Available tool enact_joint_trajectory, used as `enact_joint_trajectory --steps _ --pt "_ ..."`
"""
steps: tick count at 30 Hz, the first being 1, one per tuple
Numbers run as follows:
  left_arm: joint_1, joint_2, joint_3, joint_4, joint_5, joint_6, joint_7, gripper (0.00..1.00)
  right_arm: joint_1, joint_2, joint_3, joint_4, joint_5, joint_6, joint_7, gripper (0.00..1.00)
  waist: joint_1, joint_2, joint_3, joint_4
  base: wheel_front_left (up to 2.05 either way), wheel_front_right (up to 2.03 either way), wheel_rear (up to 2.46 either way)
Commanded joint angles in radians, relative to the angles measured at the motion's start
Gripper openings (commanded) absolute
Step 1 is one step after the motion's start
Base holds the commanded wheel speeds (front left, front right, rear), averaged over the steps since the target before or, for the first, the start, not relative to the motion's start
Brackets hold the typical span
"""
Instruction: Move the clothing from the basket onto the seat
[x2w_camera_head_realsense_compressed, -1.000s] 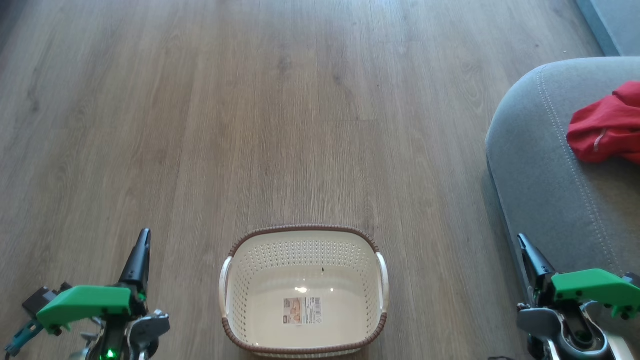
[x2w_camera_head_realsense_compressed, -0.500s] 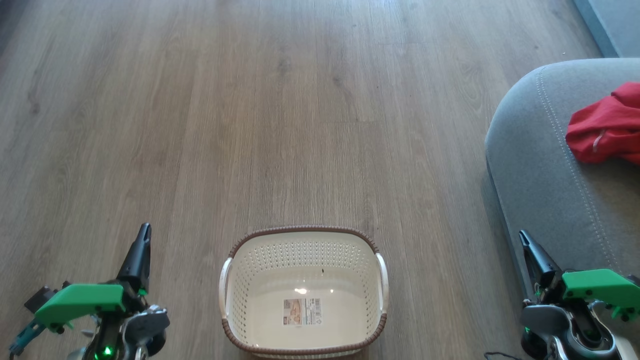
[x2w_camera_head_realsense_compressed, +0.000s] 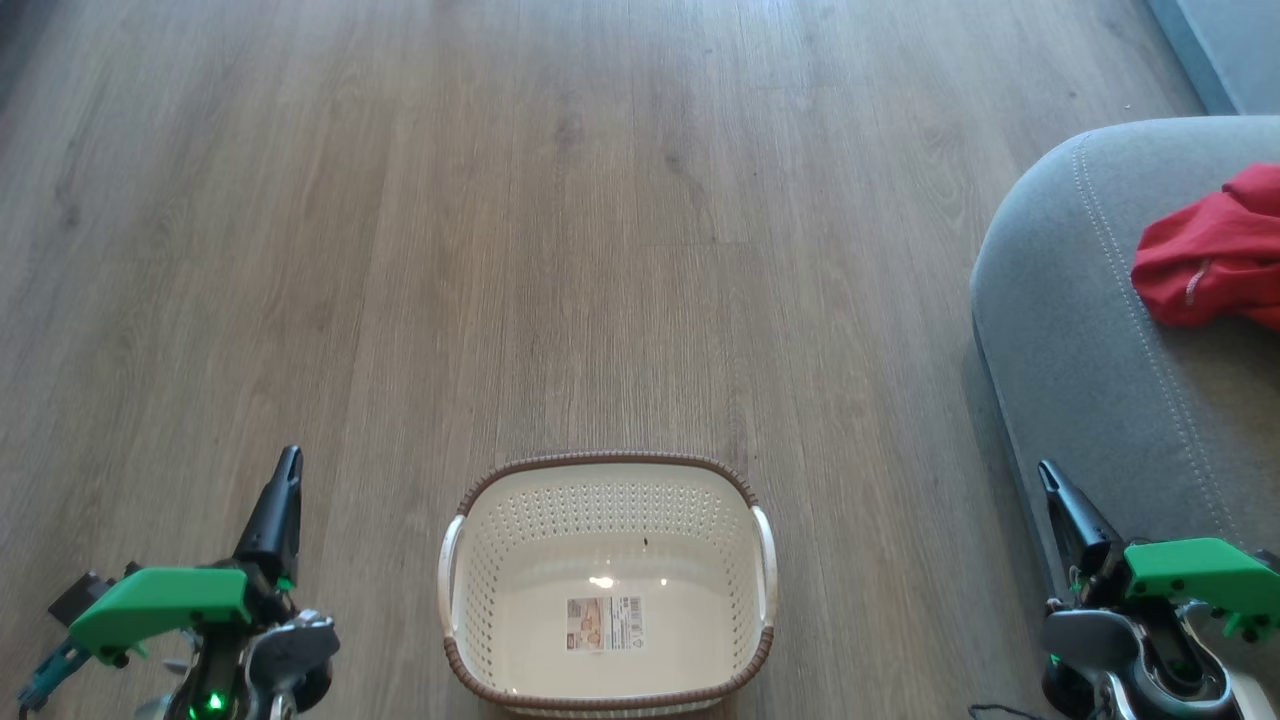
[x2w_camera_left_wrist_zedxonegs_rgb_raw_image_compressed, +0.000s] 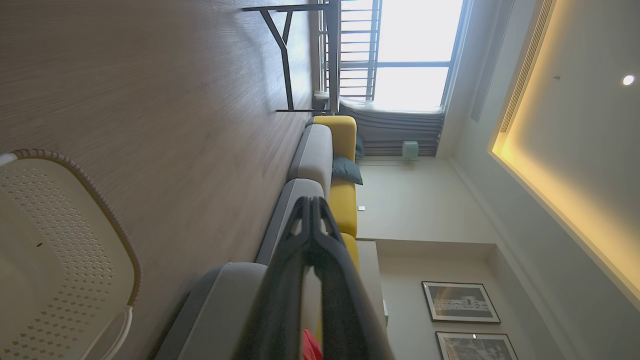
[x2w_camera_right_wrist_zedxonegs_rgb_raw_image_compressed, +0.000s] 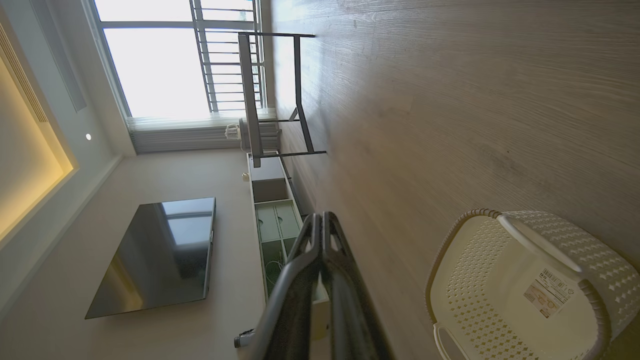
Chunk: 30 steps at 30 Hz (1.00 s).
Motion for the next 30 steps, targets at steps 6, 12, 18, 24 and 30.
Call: enact_joint_trajectory --steps 6,12,18,24,30 --pt "-0.058 0.004 0.036 -0.035 -0.004 0.001 0.008 0.0 -0.042 -0.007 0.016 -0.041 0.006 0.006 0.008 0.0 0.0 0.0 0.0 0.0 0.0 0.0 0.0" --pt "-0.058 0.004 0.036 -0.035 -0.004 0.001 0.008 0.0 -0.042 -0.007 0.016 -0.041 0.006 0.006 0.008 0.0 0.0 0.0 0.0 0.0 0.0 0.0 0.0" --pt "-0.058 0.004 0.036 -0.035 -0.004 0.001 0.008 0.0 -0.042 -0.007 0.016 -0.041 0.006 0.006 0.008 0.0 0.0 0.0 0.0 0.0 0.0 0.0 0.0" --pt "-0.058 0.004 0.036 -0.035 -0.004 0.001 0.008 0.0 -0.042 -0.007 0.016 -0.041 0.006 0.006 0.008 0.0 0.0 0.0 0.0 0.0 0.0 0.0 0.0" --pt "-0.058 0.004 0.036 -0.035 -0.004 0.001 0.008 0.0 -0.042 -0.007 0.016 -0.041 0.005 0.006 0.008 0.0 0.0 0.0 0.0 0.0 0.0 0.0 0.0"
